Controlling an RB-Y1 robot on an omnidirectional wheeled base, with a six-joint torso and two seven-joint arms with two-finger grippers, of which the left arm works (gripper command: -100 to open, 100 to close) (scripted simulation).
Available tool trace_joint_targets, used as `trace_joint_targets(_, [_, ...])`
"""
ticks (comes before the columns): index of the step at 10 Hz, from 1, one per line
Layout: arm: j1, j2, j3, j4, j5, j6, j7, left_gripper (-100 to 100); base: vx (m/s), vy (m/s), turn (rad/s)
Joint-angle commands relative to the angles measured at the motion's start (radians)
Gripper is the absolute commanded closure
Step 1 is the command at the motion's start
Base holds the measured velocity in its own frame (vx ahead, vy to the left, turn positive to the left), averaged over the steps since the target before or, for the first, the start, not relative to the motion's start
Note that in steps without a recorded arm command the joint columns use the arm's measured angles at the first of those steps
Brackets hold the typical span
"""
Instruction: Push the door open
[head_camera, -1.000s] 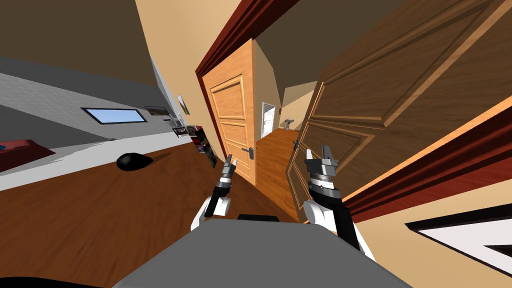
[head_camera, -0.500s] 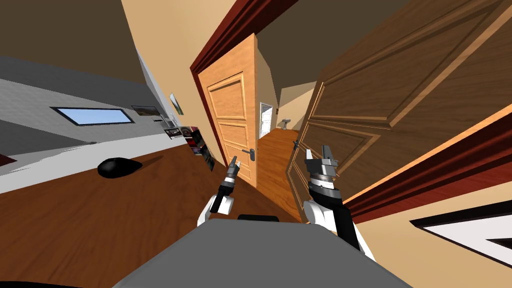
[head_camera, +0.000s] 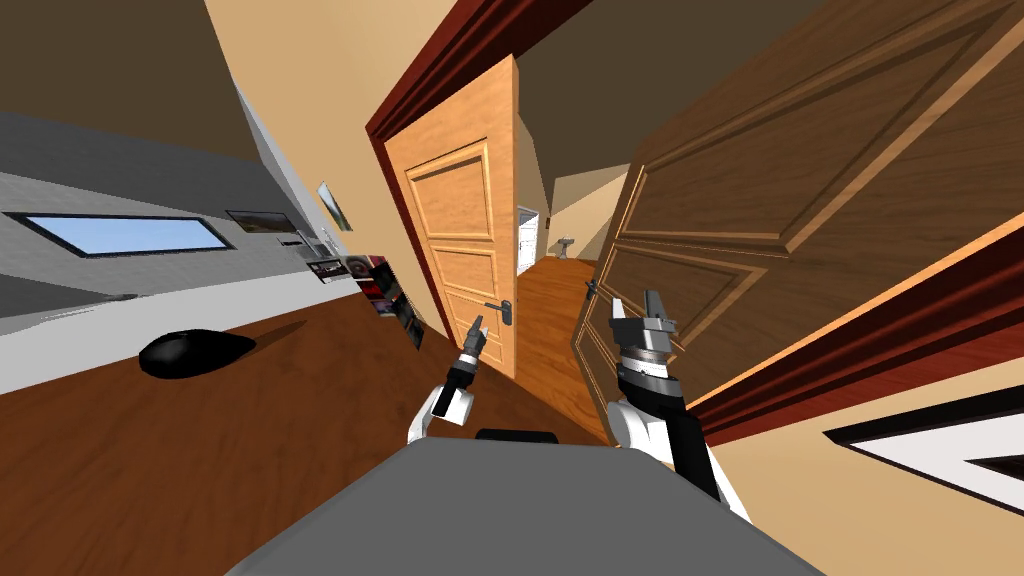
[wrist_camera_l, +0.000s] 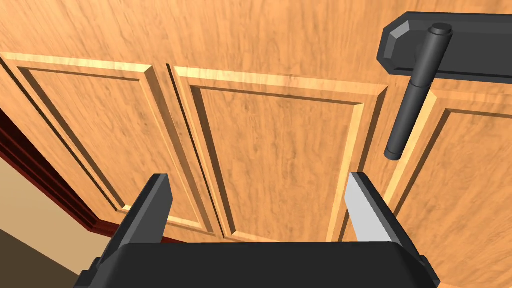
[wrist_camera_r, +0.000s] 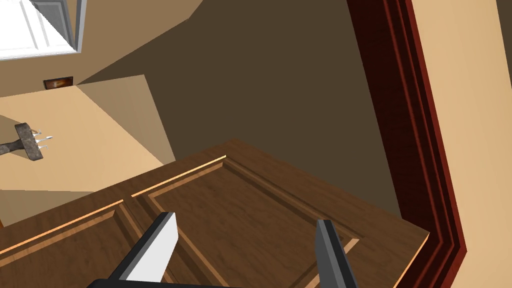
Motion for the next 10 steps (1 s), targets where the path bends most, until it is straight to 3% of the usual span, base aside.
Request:
trace_joint_targets(1, [-0.012,0.006,-0.016,0.035,0.000,0.014,0.004,-100,0.090,0.160,-0.123])
trace_joint_targets(7, [-0.077,0.013,-0.060,0.163,-0.001,0.056,0.015,-100,0.048,0.135,-0.100])
trace_joint_targets(10, [-0.115,0.016,-0.086,0.237,-0.001,0.080,0.021,-100,0.046,0.187,-0.115])
